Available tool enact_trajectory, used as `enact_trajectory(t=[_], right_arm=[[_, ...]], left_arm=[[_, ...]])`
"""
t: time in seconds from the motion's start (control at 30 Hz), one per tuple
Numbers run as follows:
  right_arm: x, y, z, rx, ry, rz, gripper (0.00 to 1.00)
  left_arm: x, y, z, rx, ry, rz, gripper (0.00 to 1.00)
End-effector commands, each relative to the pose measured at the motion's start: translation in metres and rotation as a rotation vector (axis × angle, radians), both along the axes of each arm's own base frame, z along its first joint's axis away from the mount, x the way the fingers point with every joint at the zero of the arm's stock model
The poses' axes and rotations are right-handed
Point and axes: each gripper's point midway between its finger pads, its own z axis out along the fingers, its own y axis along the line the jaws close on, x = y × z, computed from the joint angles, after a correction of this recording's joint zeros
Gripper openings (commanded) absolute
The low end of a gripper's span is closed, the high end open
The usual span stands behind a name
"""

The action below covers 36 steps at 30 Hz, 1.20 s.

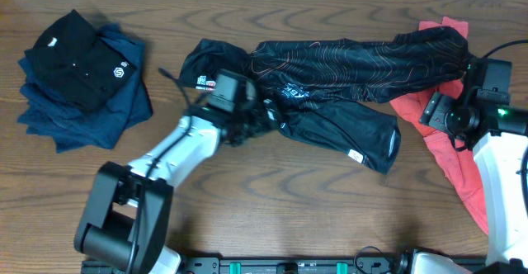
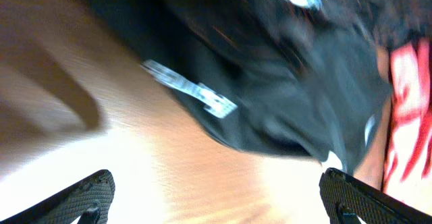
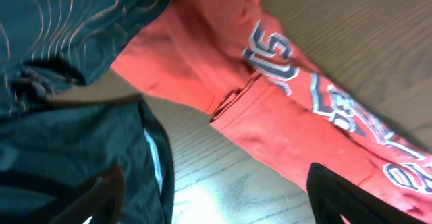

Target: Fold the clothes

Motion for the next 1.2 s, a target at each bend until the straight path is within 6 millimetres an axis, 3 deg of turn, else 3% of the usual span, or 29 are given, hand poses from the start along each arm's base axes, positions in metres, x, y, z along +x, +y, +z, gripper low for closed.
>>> enact_trajectory(t=[0.0, 0.23, 0.43, 0.6, 0.73, 0.77, 0.9, 1.0, 1.17], right_arm=[[0.001, 0.005, -0.012, 0.037, 0.037, 0.033, 0.83], [0.001, 0.005, -0.020, 0.044, 0.067, 0.033, 0.87], [0.001, 0.005, -0.020, 0.043, 0.067, 0.033, 0.88], [0.001, 0.005, -0.020, 0.043, 0.067, 0.032, 0.89], [0.001, 0.005, -0.020, 0.043, 0.066, 0.032, 0.89], [0.001, 0.005, -0.020, 0.043, 0.067, 0.032, 0.89], [0.001, 0.005, -0.020, 0.043, 0.066, 0.032, 0.89], [0.001, 0.005, -0.020, 0.042, 0.065, 0.032, 0.90], [0.001, 0.005, -0.020, 0.043, 0.066, 0.032, 0.90]], left_arm=[[-0.015, -0.020, -0.007, 0.021, -0.001, -0.061, 0.99], [-0.025, -0.054, -0.024, 0.035, 0.004, -0.042, 0.99], [-0.030, -0.085, -0.043, -0.032, 0.074, 0.045, 0.78], [-0.036, -0.096, -0.067, -0.040, 0.133, 0.097, 0.77], [-0.027, -0.091, -0.083, 0.000, 0.108, 0.141, 0.75], [-0.025, -0.088, -0.085, 0.015, 0.096, 0.154, 0.71], [-0.019, -0.083, -0.086, 0.040, 0.066, 0.171, 0.30], [-0.019, -0.082, -0.086, 0.050, 0.048, 0.144, 0.08], [-0.016, -0.079, -0.087, 0.072, 0.011, 0.109, 0.06]])
